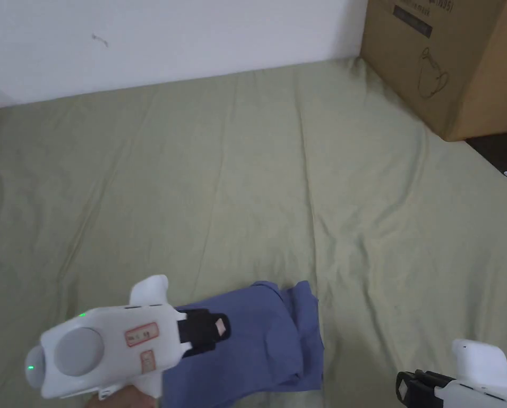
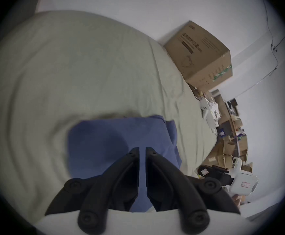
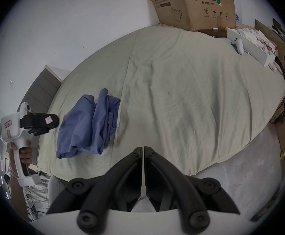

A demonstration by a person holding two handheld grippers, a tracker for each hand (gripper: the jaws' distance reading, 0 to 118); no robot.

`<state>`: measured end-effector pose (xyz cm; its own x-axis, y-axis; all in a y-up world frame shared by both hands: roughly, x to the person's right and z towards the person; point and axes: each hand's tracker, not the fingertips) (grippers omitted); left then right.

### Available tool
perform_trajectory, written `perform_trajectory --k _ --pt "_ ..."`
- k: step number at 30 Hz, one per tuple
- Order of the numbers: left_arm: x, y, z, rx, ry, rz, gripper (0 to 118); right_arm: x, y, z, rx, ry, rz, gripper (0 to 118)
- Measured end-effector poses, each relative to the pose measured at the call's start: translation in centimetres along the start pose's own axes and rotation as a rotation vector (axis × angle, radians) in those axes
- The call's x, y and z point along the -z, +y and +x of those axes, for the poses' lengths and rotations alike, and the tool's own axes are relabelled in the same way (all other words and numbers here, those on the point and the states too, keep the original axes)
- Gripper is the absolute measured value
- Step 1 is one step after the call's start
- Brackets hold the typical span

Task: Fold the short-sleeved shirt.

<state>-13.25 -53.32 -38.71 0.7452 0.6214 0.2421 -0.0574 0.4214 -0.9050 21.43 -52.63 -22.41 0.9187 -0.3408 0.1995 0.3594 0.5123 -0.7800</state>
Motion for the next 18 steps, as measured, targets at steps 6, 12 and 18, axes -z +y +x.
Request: perform_trajectory --k 6,12,18 --pt "7.2 -3.5 3.4 0.094 0.024 -0.165 2 -0.4 0.0 0.6 0.007 -0.022 -0.004 2" --pt "8.3 -4.8 5.4 0.098 -0.057 -0.194 1 -0.6 0.0 0.9 -0.003 -0.038 -0.002 2" --pt "3.5 -4.7 4.6 0.085 -0.123 -0.117 2 -0.4 1.0 -0.8 -0.089 0.006 0.004 2"
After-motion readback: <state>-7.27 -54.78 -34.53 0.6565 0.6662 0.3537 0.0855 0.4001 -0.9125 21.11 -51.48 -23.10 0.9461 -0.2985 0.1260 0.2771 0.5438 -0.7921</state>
